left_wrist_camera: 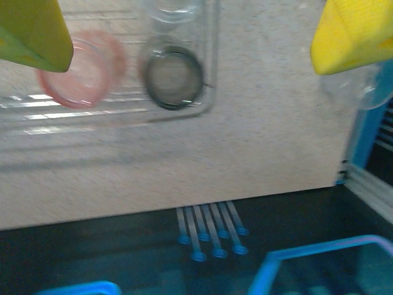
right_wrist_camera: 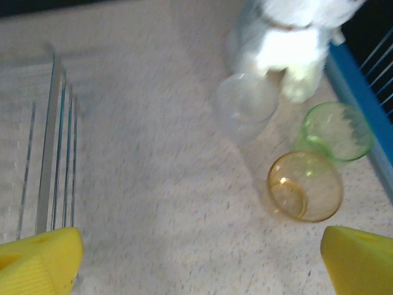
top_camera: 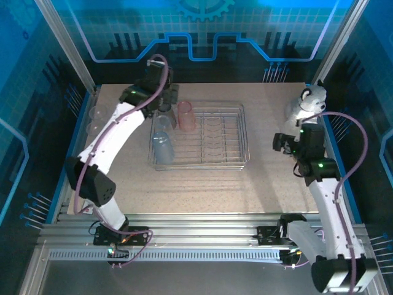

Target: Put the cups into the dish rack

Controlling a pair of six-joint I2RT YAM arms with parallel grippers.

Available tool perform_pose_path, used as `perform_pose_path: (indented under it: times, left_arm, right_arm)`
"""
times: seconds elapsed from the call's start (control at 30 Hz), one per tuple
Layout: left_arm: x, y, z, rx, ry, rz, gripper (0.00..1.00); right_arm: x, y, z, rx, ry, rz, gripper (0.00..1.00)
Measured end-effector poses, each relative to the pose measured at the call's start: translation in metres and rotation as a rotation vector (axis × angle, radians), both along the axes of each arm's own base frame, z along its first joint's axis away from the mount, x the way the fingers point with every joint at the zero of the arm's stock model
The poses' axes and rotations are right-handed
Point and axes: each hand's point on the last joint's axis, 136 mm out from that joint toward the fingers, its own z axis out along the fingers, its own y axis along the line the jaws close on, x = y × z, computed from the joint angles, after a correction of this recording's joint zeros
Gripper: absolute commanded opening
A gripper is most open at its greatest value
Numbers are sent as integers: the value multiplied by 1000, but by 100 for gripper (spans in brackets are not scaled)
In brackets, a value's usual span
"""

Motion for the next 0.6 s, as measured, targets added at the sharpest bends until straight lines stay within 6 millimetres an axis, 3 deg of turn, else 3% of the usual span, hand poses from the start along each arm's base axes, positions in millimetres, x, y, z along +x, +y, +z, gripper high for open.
perform_pose_path:
  times: [0.1,0.23,0.4,0.6]
  left_arm:
    - [3,56,-2,7,14,129,99]
    - [10,113,-33,35,125,253,99]
    - [42,137,-84,19,266,296,94]
    - [77,147,-131,-8,370,289,88]
  right_arm:
    - [2,-11,19,61,-94,-9,100]
    - [11,6,19,143,-106,84,100]
    - [26,22,6,235,-10,159,94]
    - [34,41,31,233,-3,234,94]
